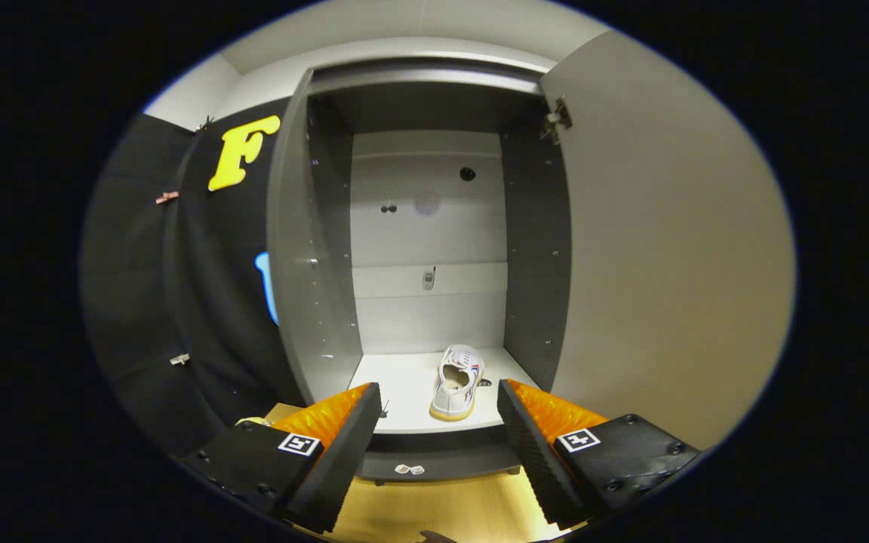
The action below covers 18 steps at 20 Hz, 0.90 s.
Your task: Open the shoe cabinet door, grab the shoes and put them into the shoe cabinet, then close the shoe cabinet door.
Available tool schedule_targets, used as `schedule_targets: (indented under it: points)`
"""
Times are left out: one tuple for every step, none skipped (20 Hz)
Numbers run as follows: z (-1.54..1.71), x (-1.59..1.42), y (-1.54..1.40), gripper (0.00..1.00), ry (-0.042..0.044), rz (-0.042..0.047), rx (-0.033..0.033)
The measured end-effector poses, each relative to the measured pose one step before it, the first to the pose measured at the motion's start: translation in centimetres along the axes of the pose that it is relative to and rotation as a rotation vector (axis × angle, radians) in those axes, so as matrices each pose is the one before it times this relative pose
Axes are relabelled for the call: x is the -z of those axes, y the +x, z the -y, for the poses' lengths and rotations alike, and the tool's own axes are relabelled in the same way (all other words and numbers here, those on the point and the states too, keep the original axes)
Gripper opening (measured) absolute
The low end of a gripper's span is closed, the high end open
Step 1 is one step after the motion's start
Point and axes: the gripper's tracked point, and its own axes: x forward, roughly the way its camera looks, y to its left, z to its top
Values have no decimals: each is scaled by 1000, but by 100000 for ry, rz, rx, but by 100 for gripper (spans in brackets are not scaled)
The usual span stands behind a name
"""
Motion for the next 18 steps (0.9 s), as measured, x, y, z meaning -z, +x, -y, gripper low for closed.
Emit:
schedule_targets:
  points:
    - [171, -486, -1927, 98, 542, 1307, -905]
    - [113, -390, -1712, 98, 424, 1332, -617]
    - [495, -356, -1650, 98, 59, 694, -72]
    - [494, -218, -1586, 98, 128, 221, -159]
    - [492, -120, -1659, 98, 277, -99, -535]
    - [793, -105, -1700, 98, 81, -249, 237]
    - [906, -98, -1389, 98, -75, -114, 812]
    - [1337, -155, -1620, 98, -411, -174, 1646]
    - [1415, -280, -1552, 98, -51, 405, 1906]
    - [1376, -359, -1569, 98, 333, 1004, 2202]
    - [1813, -425, -1372, 98, 399, 1431, 3170]
    - [2084, -273, -1107, 98, 453, 1342, 3593]
    - [1911, -124, -964, 98, 779, 521, 3251]
    - [1670, -142, -703, 98, 819, 243, 2235]
    - [1706, -140, -432, 97, 417, 176, 1525]
    - [1668, -140, -183, 97, 41, -46, 1065]
    - [1656, -123, -5, 97, -453, 0, 680]
    - [1694, -37, 239, 97, -419, -335, 467]
